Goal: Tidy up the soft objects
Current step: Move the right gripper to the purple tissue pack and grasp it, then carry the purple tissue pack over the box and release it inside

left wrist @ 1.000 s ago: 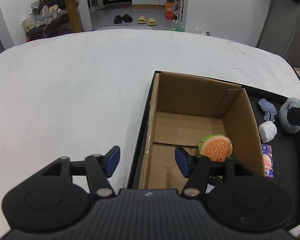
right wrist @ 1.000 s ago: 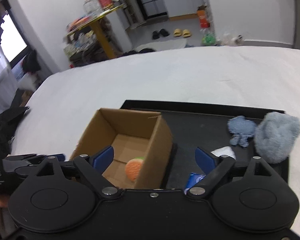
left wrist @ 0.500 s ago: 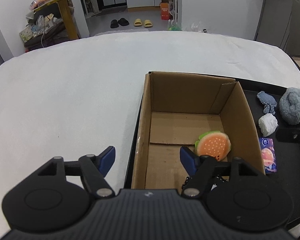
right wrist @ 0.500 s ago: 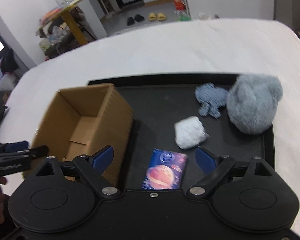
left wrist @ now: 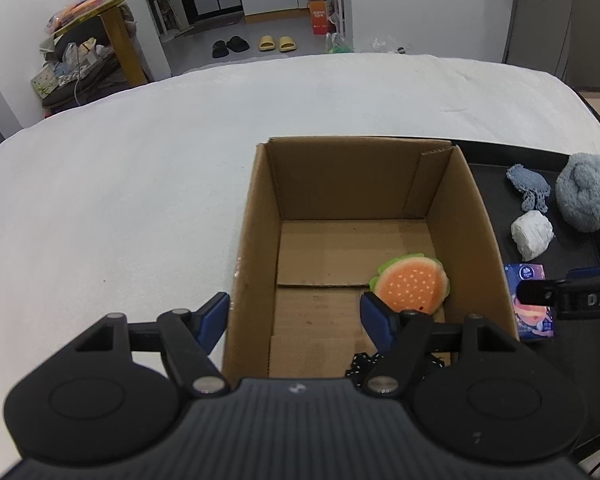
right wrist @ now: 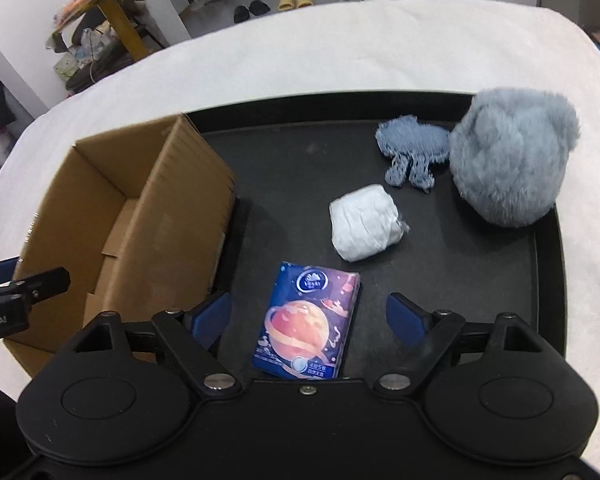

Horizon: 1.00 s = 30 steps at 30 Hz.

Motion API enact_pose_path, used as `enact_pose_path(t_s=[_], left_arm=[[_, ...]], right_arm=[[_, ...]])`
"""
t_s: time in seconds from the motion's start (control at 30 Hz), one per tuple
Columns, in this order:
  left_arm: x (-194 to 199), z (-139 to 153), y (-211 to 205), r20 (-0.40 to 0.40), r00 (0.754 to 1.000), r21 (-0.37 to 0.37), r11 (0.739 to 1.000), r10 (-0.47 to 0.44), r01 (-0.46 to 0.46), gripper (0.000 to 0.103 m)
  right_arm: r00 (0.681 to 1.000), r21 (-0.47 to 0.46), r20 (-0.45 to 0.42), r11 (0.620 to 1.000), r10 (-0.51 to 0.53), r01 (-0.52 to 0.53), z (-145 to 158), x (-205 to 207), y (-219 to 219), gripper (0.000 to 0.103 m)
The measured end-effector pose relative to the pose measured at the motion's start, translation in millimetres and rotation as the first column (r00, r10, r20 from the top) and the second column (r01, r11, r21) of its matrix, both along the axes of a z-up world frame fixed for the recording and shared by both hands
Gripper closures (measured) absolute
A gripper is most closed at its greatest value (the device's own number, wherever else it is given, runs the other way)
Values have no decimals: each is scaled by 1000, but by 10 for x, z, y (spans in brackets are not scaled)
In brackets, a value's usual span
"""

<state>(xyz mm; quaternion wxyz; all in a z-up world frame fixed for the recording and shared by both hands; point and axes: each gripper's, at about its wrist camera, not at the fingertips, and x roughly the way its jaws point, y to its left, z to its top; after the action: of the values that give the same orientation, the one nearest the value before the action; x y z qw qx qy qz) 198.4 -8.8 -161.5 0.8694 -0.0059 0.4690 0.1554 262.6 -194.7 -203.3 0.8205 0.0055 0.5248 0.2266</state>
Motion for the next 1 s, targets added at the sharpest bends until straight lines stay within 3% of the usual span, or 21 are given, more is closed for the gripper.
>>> enact_pose_path(t_s=[0.27, 0.43, 0.57, 1.0], left_arm=[[35, -7, -43, -9, 1000, 27, 1000, 5, -4, 31], [57, -6, -61, -20, 1000, 36, 999, 2, -1, 31], [64, 16, -60, -19, 1000, 32, 999, 1, -1, 31], [27, 108, -118, -10, 1000, 53, 998, -28, 29, 31]], right_arm=[[999, -105, 10, 993, 47, -45, -136, -98, 173, 22], [996, -226, 47, 972, 73, -60, -195, -211, 240, 52], [999, -169, 26, 985, 37, -32, -145, -208, 109, 53], [996, -80, 87, 996, -24, 31, 199, -223, -94, 53]])
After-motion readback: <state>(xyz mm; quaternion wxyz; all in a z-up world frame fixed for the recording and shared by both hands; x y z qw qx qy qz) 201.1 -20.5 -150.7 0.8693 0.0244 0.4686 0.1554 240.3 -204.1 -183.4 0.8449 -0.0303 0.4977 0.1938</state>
